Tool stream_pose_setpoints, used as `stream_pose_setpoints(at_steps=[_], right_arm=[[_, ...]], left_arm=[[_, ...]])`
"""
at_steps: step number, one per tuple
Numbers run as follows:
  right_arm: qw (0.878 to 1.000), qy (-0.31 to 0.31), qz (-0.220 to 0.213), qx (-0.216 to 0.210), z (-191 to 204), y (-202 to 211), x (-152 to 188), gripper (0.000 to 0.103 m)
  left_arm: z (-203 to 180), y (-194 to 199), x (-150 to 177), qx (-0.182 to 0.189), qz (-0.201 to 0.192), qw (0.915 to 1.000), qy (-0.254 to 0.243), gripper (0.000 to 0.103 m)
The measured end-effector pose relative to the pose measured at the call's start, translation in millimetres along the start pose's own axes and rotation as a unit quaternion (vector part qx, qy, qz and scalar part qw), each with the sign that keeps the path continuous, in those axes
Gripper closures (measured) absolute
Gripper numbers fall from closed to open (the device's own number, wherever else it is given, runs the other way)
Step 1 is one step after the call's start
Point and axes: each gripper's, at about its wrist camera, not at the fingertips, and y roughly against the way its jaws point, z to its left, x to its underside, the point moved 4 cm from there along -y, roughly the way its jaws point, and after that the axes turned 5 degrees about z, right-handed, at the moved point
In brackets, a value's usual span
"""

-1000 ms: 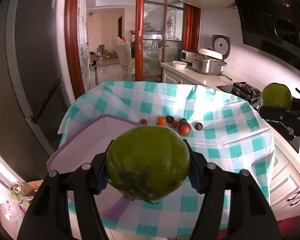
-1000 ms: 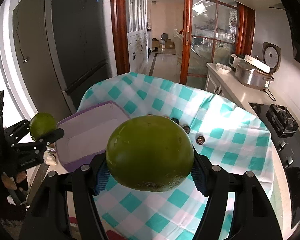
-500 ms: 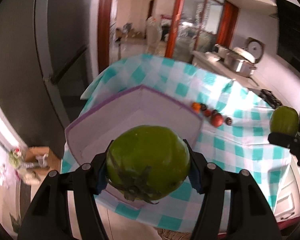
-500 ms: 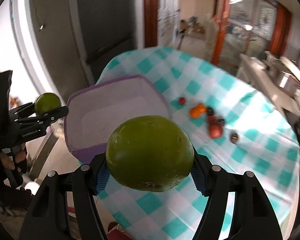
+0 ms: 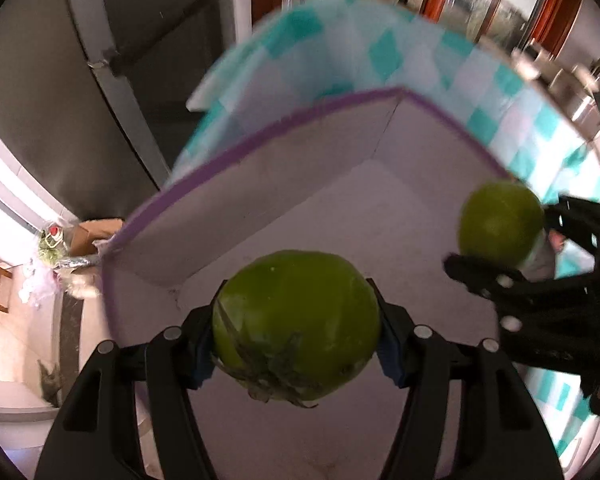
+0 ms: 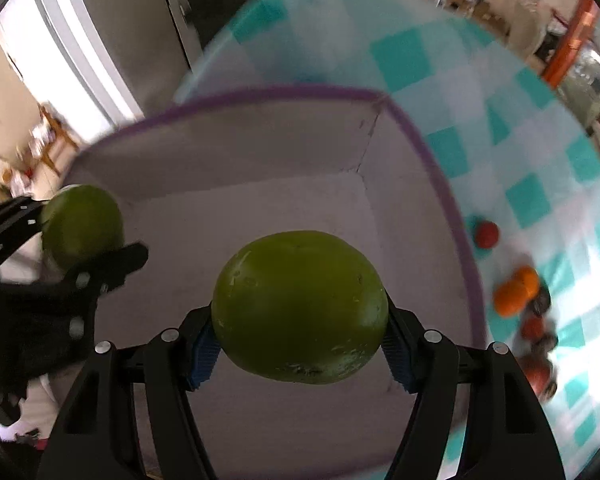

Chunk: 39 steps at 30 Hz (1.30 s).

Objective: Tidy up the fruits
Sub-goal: 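Carry both green fruits with both tools over the purple-rimmed box, then open both tools to drop the green fruits into the box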

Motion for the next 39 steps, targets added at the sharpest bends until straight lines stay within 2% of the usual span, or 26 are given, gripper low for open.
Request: stream_pose_setpoints(at_steps=[4,7,10,18,23,26,28,30,34,37,39], right_arm=[[0.997,0.029,0.065,0.006,-1.2,-47.2,-21.5,0.036],[0.993,0.053,0.101,0.014,2.1,-70.8,-26.7,0.036],[0.990,0.043,0.131,0.013,-0.5,-82.7,-28.5,0.036],[0.986,0.016,0.167,0.007,-2.0,-90.7,-23.2,0.036],[0.988,0.016,0.153,0.012,-5.3,-88.9,-25.1,0.026],[0.992,0.017,0.120,0.023,-4.5,-65.5,-22.4,0.024],[0.996,0.000,0.088,0.024,-7.4,-40.4,-20.1,0.024],[0.999,-0.022,0.045,0.021,-7.7,2.6,-17.1,0.024],[0.999,-0.014,-0.041,0.019,1.1,103.8,-14.0,0.023],[0.994,-0.005,-0.105,0.010,15.3,176.1,12.8,0.022],[0.989,-0.001,-0.144,0.012,29.5,220.7,41.7,0.019]], left_arm=[[-2.1,-41.7,-11.1,-0.039,0.053,0.9978,0.000,0.039],[-0.6,-61.1,-13.2,-0.054,0.086,0.9948,0.007,0.039],[3.7,-74.3,-15.5,-0.055,0.106,0.9924,0.026,0.039],[12.8,-89.0,-14.0,-0.065,0.135,0.9873,0.055,0.039],[12.9,-91.5,-20.3,-0.082,0.152,0.9829,0.064,0.039],[15.3,-73.3,-25.1,-0.080,0.123,0.9861,0.077,0.033],[16.2,-42.5,-29.5,-0.063,0.086,0.9903,0.089,0.026],[13.9,-6.6,-31.4,-0.056,0.051,0.9939,0.080,0.019],[6.0,83.2,-29.0,-0.033,-0.026,0.9966,0.071,0.015],[5.5,151.3,-4.5,-0.025,-0.117,0.9908,0.064,0.005],[2.3,209.8,16.7,-0.031,-0.187,0.9804,0.052,0.002]])
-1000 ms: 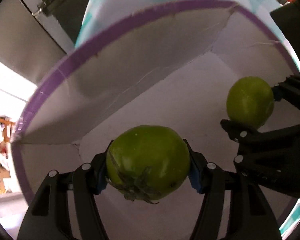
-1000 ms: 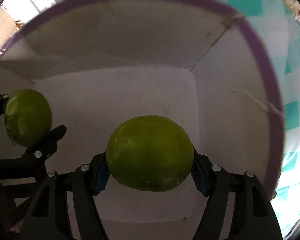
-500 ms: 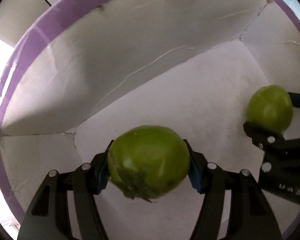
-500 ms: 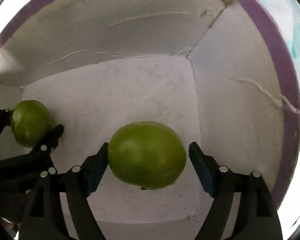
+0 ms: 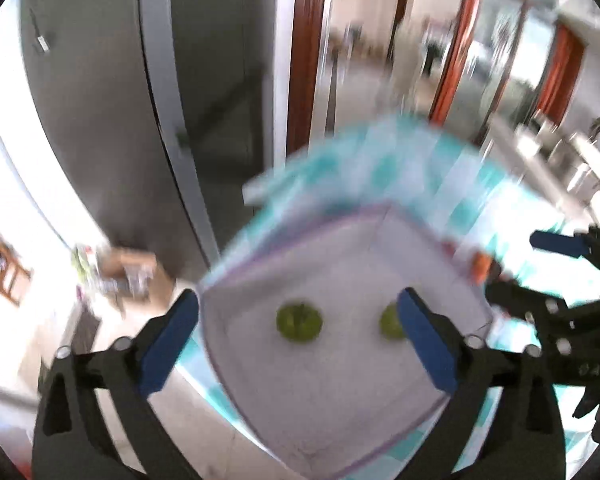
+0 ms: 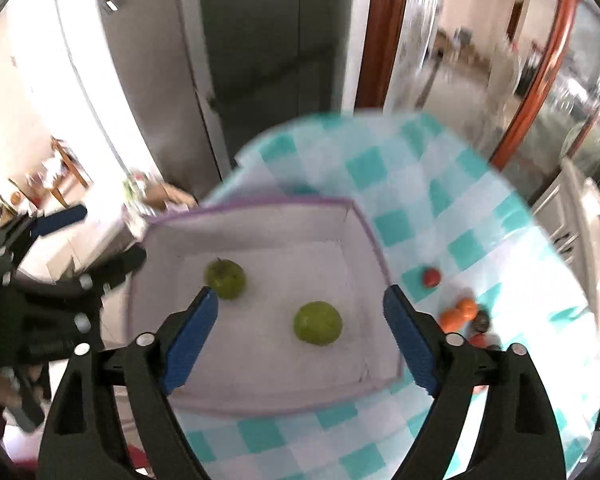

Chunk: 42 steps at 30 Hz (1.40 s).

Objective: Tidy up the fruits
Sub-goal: 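Open both tools to drop the green fruits into the box, then grasp the red-brown pear with the left tool while the right tool grasps a dark round fruit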

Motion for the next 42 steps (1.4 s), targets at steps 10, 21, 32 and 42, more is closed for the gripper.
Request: stream_pose_setpoints(at_steps=[10,21,32,42], right_arm=[[0.983,-0.018,-0.157,0.095,-9.3,195.1,117.5,0.015],[0.956,-0.115,-0.204,0.174,-31.0,237.3,224.4,0.015],[0.937,-0.256,-0.154,0.182,-128.0,163.1,278.7,0.015],[0.911,-0.393,-0.017,0.128,-236.6,-2.6,345.3,0.015]], left_arm=[[-52.1,143.9,40.4,0.038,-0.150,0.9822,-0.106,0.002],[-120.2,143.3,107.7,0.128,-0.141,0.9556,-0.225,0.002],[-207.8,45.3,132.8,0.188,-0.045,0.9437,-0.268,0.002],[-309.3,-89.3,188.8,0.196,0.089,0.9179,-0.333,0.002]])
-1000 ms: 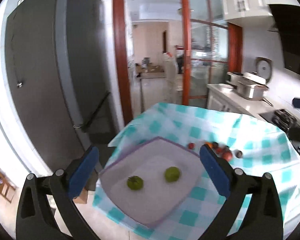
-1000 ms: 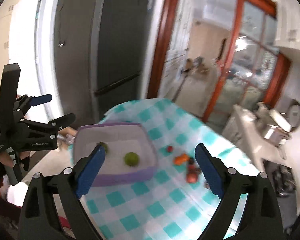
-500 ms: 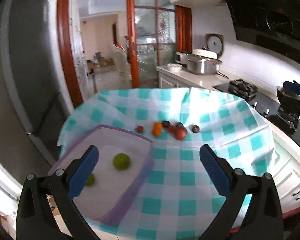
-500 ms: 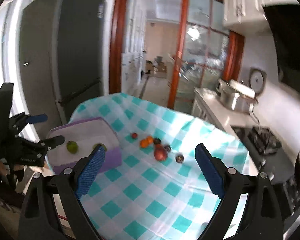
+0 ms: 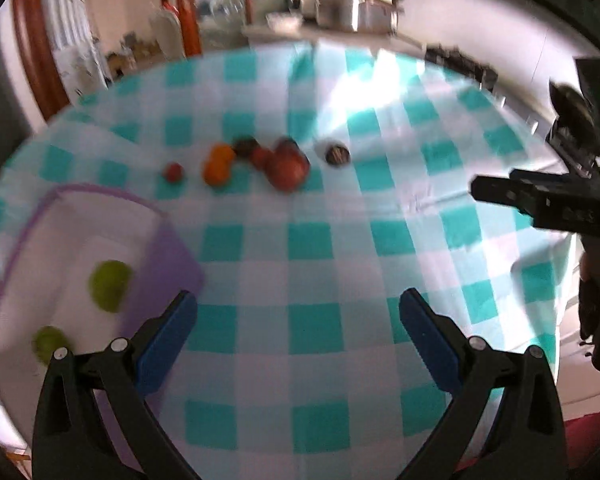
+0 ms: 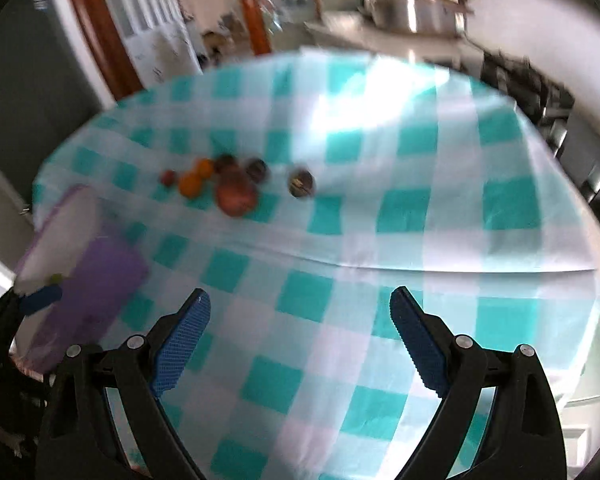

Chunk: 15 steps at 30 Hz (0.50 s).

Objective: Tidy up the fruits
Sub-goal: 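Grasp the red-brown pear with the left tool while the right tool grasps a dark round fruit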

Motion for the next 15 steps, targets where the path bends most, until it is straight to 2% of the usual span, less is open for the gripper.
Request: stream_pose_setpoints(at_steps=[3,6,8,10,15], right_arm=[[0.999,0.013,0.025,0.014,-8.7,-51.0,-11.6,0.015],[0.998,0.035,0.040,0.015,-13.8,-101.4,-33.7,0.017],[0.997,0.058,0.046,0.014,-10.0,-133.6,-54.6,0.024],[0.996,0.075,0.045,0.005,-4.0,-156.8,-74.1,0.031],[0.990,0.134,0.050,0.002,13.8,-200.9,-112.7,0.042]], left_arm=[[-9.3,-48.1,-7.1,0.011,0.034,0.9993,-0.006,0.002],[-12.4,-93.8,-20.1,0.009,0.051,0.9987,-0.001,0.002],[-7.7,-115.9,-31.6,0.011,0.054,0.9983,0.017,0.002],[3.0,-136.5,-46.7,0.004,0.052,0.9976,0.045,0.007],[33.4,-169.5,-80.4,-0.010,0.043,0.9930,0.110,0.011]])
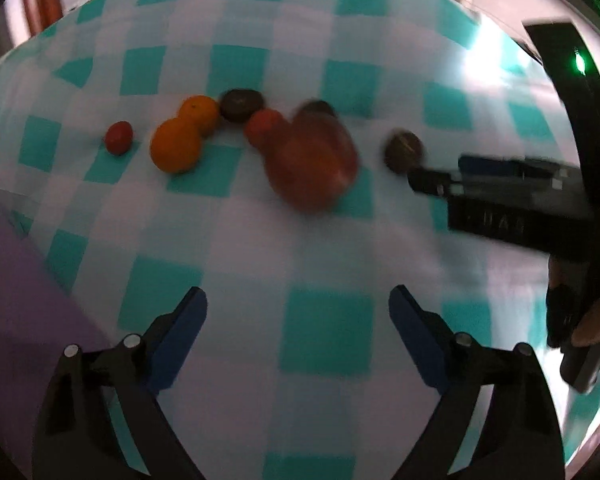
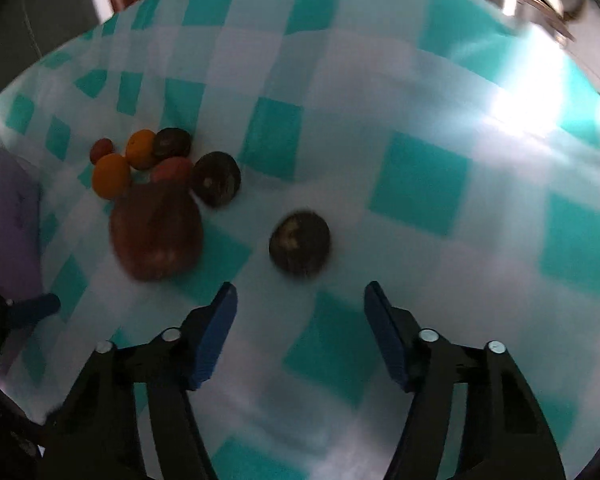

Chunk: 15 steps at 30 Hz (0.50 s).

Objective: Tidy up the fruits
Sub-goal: 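Grasp the red-brown pear with the left tool while the right tool grasps a dark round fruit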

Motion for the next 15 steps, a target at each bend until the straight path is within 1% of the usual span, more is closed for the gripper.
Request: stream_pose_setpoints(at_steps=[3,6,8,9,11,14,15], right_arm=[[0.999,0.032,0.009,0.011,5.0,-19.8,-16.0,0.045],[0.999,0.046,0.008,0.007,8.5,-32.0,-29.4,0.045],[0.998,0.056,0.007,0.017,9.6,-36.7,-33.1,0.055],[0.998,0.061,0.002,0.022,8.8,-36.6,-33.5,0.062],[0.999,0.049,-0.006,0.009,3.7,-33.3,-33.8,0.063],[0.999,-0.011,-0.038,0.002,-17.4,-13.9,-37.2,0.063],[0.999,-0.021,-0.045,0.000,-20.9,-9.0,-38.1,0.063]], left_arm=[[11.7,-9.7,-16.7,0.001,-0.007,0.9995,0.032,0.011],[16.0,-20.7,-28.3,0.007,-0.004,0.9987,0.050,0.011],[16.2,-26.8,-34.9,0.008,-0.005,0.9985,0.055,0.011],[15.3,-29.9,-38.8,0.010,-0.006,0.9983,0.057,0.011],[12.9,-36.0,-47.8,0.012,-0.006,0.9983,0.058,0.011],[8.0,-46.0,-62.0,0.008,-0.009,0.9984,0.055,0.011],[6.0,-51.2,-68.2,0.004,-0.008,0.9985,0.054,0.011]])
